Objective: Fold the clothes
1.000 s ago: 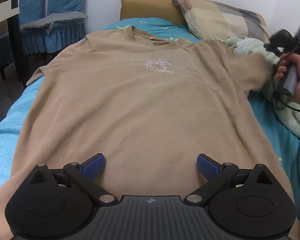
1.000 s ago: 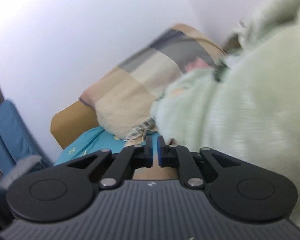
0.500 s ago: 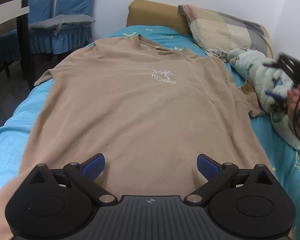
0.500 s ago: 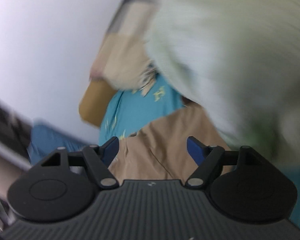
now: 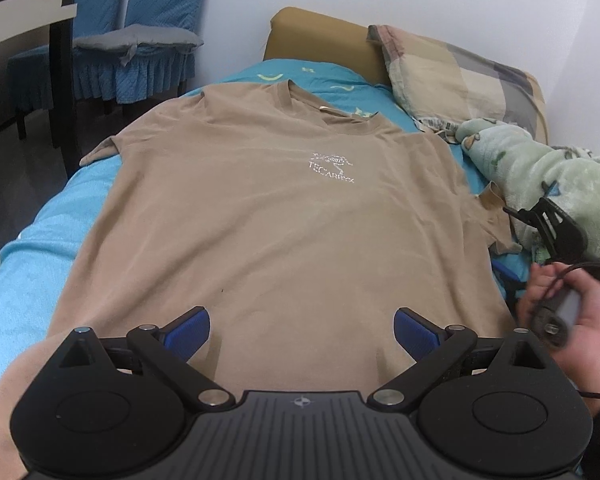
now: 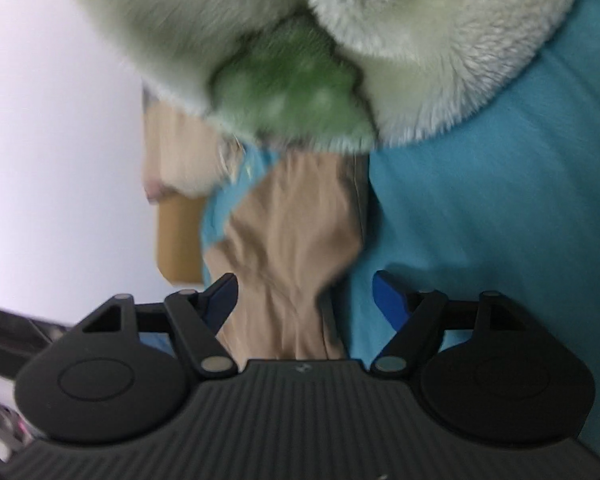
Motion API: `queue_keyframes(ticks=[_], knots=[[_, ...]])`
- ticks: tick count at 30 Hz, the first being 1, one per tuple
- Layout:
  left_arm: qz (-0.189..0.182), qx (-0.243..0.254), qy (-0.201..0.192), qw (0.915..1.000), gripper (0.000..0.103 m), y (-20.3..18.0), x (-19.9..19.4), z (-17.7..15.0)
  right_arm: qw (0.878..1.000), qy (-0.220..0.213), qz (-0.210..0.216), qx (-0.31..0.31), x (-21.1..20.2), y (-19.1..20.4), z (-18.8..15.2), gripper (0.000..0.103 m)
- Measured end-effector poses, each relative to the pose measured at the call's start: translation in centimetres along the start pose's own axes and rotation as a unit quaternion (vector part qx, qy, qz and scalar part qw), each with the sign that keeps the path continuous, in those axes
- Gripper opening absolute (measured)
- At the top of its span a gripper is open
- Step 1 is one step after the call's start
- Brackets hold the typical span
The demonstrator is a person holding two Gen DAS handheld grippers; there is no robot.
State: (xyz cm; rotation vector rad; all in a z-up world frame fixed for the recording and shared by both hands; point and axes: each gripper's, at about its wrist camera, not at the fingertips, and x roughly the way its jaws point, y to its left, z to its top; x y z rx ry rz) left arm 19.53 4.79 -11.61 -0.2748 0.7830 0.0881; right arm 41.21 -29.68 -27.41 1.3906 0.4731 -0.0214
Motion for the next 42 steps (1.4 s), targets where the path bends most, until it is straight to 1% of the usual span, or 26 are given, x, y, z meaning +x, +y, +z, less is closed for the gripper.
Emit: queue_keyframes(ticks=[1, 3, 5, 6, 8, 11, 13, 14, 15, 16, 17, 19, 21, 23, 24, 26, 28, 31, 33, 35, 36, 37, 38, 39, 40, 42], knots=[[0.000, -0.003, 0.001, 1.0000, 0.100, 0.0, 0.1, 0.0, 1.000, -0.007, 0.008, -0.019, 0.8, 0.2, 0.2, 0.074], [0.001, -0.009, 0.003, 0.9999, 0.100, 0.0, 0.3, 0.1, 0.996, -0.006, -0.002, -0.090, 2.8, 1.5, 0.6, 0.071], [-0.001, -0.018, 0.006, 0.9998, 0.100, 0.1, 0.7, 0.4, 0.985, -0.008, -0.022, -0.173, 4.7, 3.1, 0.5, 0.070], [0.001, -0.018, 0.004, 0.9998, 0.100, 0.0, 1.0, 0.6, 0.980, -0.016, -0.027, -0.195, 5.4, 3.6, 0.4, 0.070], [0.008, -0.019, 0.002, 0.9998, 0.100, -0.1, 1.6, 1.0, 0.979, -0.029, -0.026, -0.199, 6.6, 4.0, 0.8, 0.070], [0.017, -0.021, -0.001, 0.9996, 0.100, -0.4, 2.7, 1.6, 0.975, -0.029, -0.024, -0.218, 9.2, 4.9, 1.7, 0.071], [0.018, -0.021, -0.005, 0.9996, 0.100, -0.6, 3.0, 2.0, 0.968, -0.026, -0.043, -0.246, 10.9, 6.2, 1.9, 0.071], [0.017, -0.021, -0.006, 0.9996, 0.100, -0.6, 3.0, 2.1, 0.963, -0.026, -0.057, -0.263, 11.6, 7.0, 1.9, 0.062], [0.016, -0.022, -0.007, 0.9996, 0.100, -0.6, 2.9, 2.2, 0.957, -0.027, -0.069, -0.281, 12.1, 7.8, 1.9, 0.046], [0.016, -0.022, -0.010, 0.9996, 0.100, -0.7, 2.7, 2.4, 0.947, -0.025, -0.085, -0.309, 12.4, 8.7, 1.8, 0.005], [0.018, -0.023, -0.013, 0.9995, 0.100, -0.7, 2.4, 2.5, 0.935, -0.034, -0.095, -0.340, 12.1, 9.9, 1.6, 0.005], [0.020, -0.027, -0.020, 0.9992, 0.100, -0.7, 1.5, 2.9, 0.910, -0.070, -0.102, -0.396, 10.6, 12.5, 1.2, 0.005], [0.014, -0.033, -0.032, 0.9989, 0.100, -0.6, 0.2, 3.4, 0.895, -0.100, -0.116, -0.419, 9.0, 15.2, 1.3, 0.005], [0.009, -0.034, -0.045, 0.9984, 0.100, -0.5, -1.3, 3.9, 0.880, -0.116, -0.131, -0.442, 7.8, 17.7, 1.1, 0.005], [0.009, -0.028, -0.053, 0.9982, 0.100, -0.4, -2.0, 4.1, 0.870, -0.123, -0.132, -0.460, 7.2, 18.9, 0.6, 0.005], [0.010, -0.022, -0.070, 0.9973, 0.100, -0.1, -3.5, 4.5, 0.844, -0.136, -0.127, -0.503, 6.1, 21.2, -1.3, 0.005], [0.009, -0.031, -0.080, 0.9963, 0.100, 0.9, -4.6, 4.9, 0.818, -0.148, -0.129, -0.540, 5.0, 23.1, -3.9, 0.005], [0.007, -0.053, -0.085, 0.9949, 0.100, 2.9, -5.7, 5.5, 0.776, -0.162, -0.128, -0.596, 3.7, 25.4, -8.2, 0.005], [0.010, -0.066, -0.095, 0.9933, 0.100, 4.4, -6.3, 5.9, 0.744, -0.159, -0.116, -0.638, 5.3, 26.8, -12.5, 0.005], [0.018, -0.065, -0.106, 0.9921, 0.100, 5.7, -6.6, 6.2, 0.706, -0.146, -0.102, -0.686, 6.7, 27.2, -17.2, 0.005], [0.025, -0.064, -0.109, 0.9917, 0.100, 6.3, -6.5, 6.4, 0.689, -0.138, -0.096, -0.705, 7.4, 27.3, -19.3, 0.005], [0.034, -0.062, -0.110, 0.9914, 0.100, 6.9, -6.4, 6.6, 0.673, -0.127, -0.091, -0.722, 8.2, 27.3, -21.3, 0.005], [0.041, -0.064, -0.111, 0.9909, 0.100, 7.6, -6.3, 6.7, 0.661, -0.118, -0.092, -0.735, 9.0, 27.1, -23.2, 0.005], [0.048, -0.068, -0.112, 0.9902, 0.100, 8.3, -6.2, 6.8, 0.655, -0.110, -0.095, -0.742, 9.9, 26.7, -25.0, 0.005], [0.053, -0.074, -0.113, 0.9894, 0.100, 9.1, -6.1, 6.9, 0.656, -0.096, -0.094, -0.743, 10.7, 26.2, -26.5, 0.006], [0.060, -0.089, -0.113, 0.9878, 0.100, 10.6, -5.6, 7.0, 0.666, -0.061, -0.090, -0.738, 12.0, 25.2, -29.0, 0.006]])
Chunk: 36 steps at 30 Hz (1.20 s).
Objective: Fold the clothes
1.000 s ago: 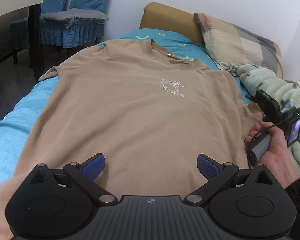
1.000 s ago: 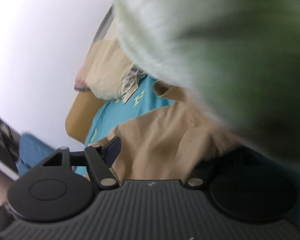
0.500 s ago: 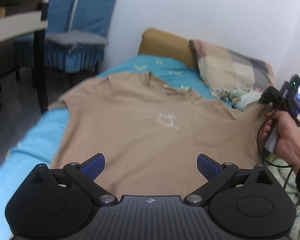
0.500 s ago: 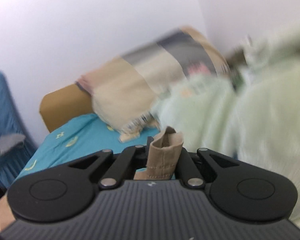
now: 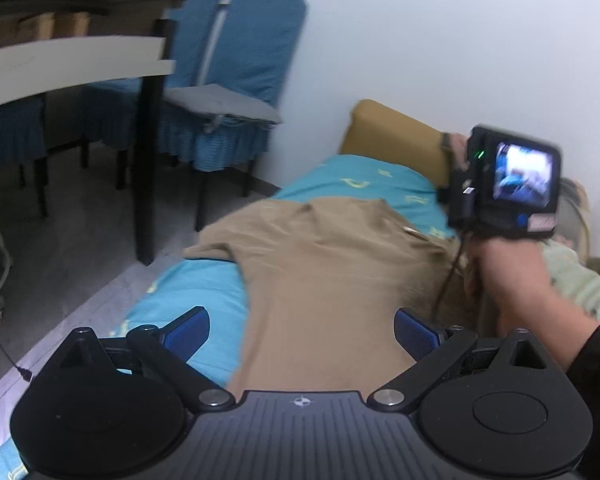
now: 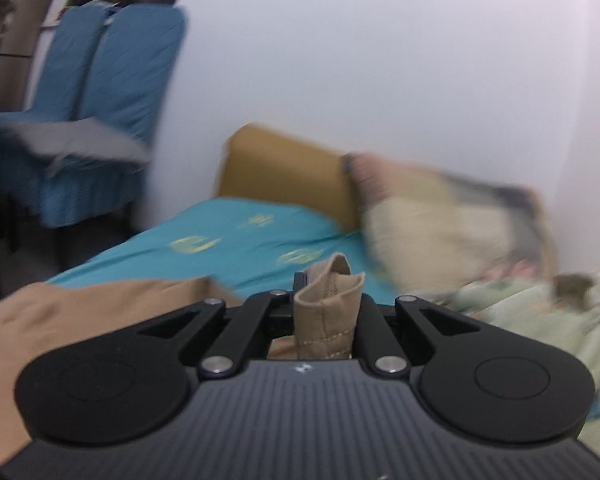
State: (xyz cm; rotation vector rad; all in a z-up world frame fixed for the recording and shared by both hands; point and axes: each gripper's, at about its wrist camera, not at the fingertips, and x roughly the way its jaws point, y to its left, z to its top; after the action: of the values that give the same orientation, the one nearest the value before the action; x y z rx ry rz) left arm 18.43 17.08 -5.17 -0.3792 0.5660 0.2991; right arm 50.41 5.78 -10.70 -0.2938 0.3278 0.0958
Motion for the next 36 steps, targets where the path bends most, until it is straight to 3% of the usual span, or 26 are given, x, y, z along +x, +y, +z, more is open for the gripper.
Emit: queue_keyframes(ticks=[2, 3, 5, 8, 13, 18, 21, 27, 30, 33, 36], knots=[[0.005, -0.010, 0.006, 0.9999, 0.100, 1.0, 0.7, 0.1, 0.999, 0.026, 0.031, 0.011, 0.1, 2.0, -0.5, 0.010], [0.004, -0.014, 0.010, 0.9998, 0.100, 1.2, 1.1, 0.1, 0.997, 0.042, 0.054, 0.020, 0.0, 2.4, -0.8, 0.019], [0.001, -0.022, 0.019, 0.9996, 0.100, 1.6, 1.8, 0.1, 0.991, 0.074, 0.106, 0.044, 0.1, 2.3, -1.4, 0.103], [-0.001, -0.021, 0.028, 0.9994, 0.100, 1.6, 2.6, -0.2, 0.985, 0.075, 0.140, 0.062, -1.4, 1.3, -1.9, 0.103], [-0.008, -0.001, 0.026, 0.9996, 0.100, 0.7, 2.2, -0.9, 0.983, 0.059, 0.144, 0.094, -6.2, -2.7, -1.9, 0.103], [-0.019, 0.024, 0.011, 0.9995, 0.100, -1.1, 0.8, -1.3, 0.982, 0.046, 0.142, 0.118, -15.0, -8.4, -3.1, 0.103], [-0.020, 0.042, 0.003, 0.9989, 0.100, -2.4, -0.2, -1.6, 0.981, 0.040, 0.131, 0.139, -21.7, -11.6, -5.1, 0.103], [-0.050, 0.069, 0.006, 0.9963, 0.100, -4.4, -4.0, -2.9, 0.972, 0.082, 0.114, 0.188, -32.0, -15.7, -11.5, 0.103], [-0.072, 0.083, 0.010, 0.9939, 0.100, -5.4, -6.1, -4.1, 0.970, 0.101, 0.103, 0.197, -34.8, -17.0, -13.3, 0.103], [-0.079, 0.113, 0.016, 0.9903, 0.099, -6.9, -7.4, -5.6, 0.967, 0.081, 0.085, 0.226, -36.9, -19.5, -13.6, 0.103], [-0.082, 0.149, 0.023, 0.9851, 0.093, -8.7, -8.1, -7.3, 0.955, 0.053, 0.060, 0.284, -38.0, -23.4, -14.0, 0.103]])
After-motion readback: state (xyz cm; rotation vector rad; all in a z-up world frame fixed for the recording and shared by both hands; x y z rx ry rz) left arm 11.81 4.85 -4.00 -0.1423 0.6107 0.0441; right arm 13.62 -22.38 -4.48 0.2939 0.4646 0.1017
